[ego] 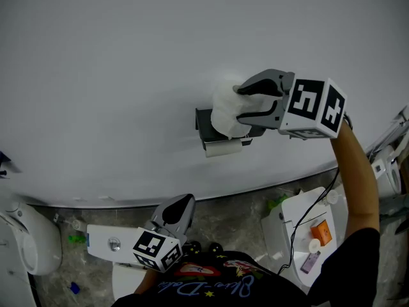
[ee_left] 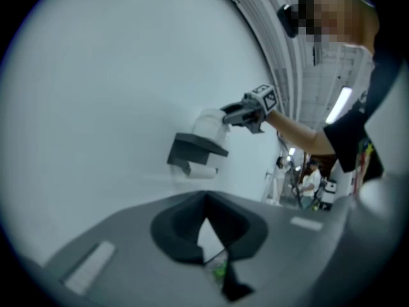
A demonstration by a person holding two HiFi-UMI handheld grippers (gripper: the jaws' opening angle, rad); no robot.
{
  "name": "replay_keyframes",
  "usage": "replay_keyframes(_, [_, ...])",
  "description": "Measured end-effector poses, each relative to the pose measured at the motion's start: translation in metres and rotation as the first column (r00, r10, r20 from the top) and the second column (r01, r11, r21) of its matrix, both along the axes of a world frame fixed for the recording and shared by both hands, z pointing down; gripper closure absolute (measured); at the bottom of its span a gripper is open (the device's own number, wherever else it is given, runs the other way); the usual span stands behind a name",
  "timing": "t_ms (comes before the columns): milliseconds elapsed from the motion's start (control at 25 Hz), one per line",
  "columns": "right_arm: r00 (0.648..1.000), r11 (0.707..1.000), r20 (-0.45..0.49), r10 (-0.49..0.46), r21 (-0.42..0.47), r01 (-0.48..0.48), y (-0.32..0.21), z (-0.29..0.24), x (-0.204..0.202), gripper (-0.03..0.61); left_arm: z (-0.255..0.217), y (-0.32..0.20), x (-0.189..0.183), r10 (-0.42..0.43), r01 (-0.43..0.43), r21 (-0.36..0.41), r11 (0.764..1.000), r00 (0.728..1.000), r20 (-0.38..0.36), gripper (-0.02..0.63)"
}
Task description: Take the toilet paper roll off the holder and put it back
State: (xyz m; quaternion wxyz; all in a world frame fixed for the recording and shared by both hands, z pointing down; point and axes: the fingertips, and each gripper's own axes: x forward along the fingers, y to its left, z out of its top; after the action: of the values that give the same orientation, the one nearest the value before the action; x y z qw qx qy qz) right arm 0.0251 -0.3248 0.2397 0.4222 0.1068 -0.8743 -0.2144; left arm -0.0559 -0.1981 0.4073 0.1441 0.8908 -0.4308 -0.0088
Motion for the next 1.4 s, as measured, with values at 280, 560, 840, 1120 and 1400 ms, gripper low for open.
replay_keyframes(280, [0.939, 0.997, 0.343, -0.032, 0.075, 0.006, 0.027, -0.045, -0.003, 0.365, 0.0, -0.001, 0.005, 0.022, -0.022, -0.003, 1.0, 1.0, 0.009, 0.615])
replay_keyframes(560, [0.652, 0.991, 0.757, 0.055, 0.037, -0.127, 0.075, -0.032, 0.02, 0.476, 0.001, -0.004, 0.013, 0.054, -0.054, -0.004, 0.999, 0.998, 0.024, 0.615])
replay_keyframes(840, [0.368, 0.934, 0.865, 0.34, -0.266, -0.238, 0.087, 0.051, 0.048, 0.563, 0.005, -0.007, 0.029, 0.107, -0.106, -0.026, 0.994, 0.994, 0.031, 0.615])
replay_keyframes(1120, [0.246, 0.852, 0.825, 0.509, -0.444, -0.277, 0.103, 0.11, 0.058, 0.563, 0.004, -0.008, 0.038, 0.131, -0.131, -0.016, 0.991, 0.991, 0.032, 0.615])
replay_keyframes(1400, [0.214, 0.81, 0.79, 0.574, -0.509, -0.292, 0.113, 0.132, 0.059, 0.563, 0.004, -0.006, 0.037, 0.137, -0.136, -0.019, 0.991, 0.989, 0.047, 0.615])
